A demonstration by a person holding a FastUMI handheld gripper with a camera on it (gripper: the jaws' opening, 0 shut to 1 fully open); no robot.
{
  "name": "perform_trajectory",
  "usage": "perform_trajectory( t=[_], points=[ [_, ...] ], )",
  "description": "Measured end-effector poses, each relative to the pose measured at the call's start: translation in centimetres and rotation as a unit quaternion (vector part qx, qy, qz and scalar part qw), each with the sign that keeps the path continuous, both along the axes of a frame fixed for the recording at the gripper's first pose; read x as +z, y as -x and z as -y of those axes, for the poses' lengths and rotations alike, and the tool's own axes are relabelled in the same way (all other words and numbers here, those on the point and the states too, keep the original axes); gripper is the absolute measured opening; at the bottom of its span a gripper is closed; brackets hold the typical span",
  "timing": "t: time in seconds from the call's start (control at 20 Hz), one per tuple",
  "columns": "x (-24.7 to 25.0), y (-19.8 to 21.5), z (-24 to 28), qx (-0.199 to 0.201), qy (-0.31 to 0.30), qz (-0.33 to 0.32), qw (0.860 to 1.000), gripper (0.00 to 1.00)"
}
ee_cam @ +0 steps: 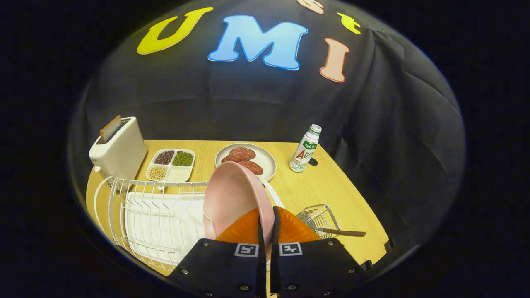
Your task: Take the plate from the dish rack, then take the spoon from the basket and place it into the plate.
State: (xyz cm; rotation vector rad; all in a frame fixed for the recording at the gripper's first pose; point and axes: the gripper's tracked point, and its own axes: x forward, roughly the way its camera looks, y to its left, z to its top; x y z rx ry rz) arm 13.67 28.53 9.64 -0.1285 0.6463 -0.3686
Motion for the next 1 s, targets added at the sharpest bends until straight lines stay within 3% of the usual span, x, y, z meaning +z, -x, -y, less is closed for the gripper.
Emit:
perform_trajectory(
  t=[0.4,0.7,1.0],
  points=[
    [4.8,-0.6,-0.6,-0.013,0.111,0.016,0.994,0.04],
    [8.1,0.5,0.1,0.006,0.074,0.045,0.996,0.04],
    [13.1,3.9,3.5,-0.001,0.047,0.090,0.995,0.04]
  ],
)
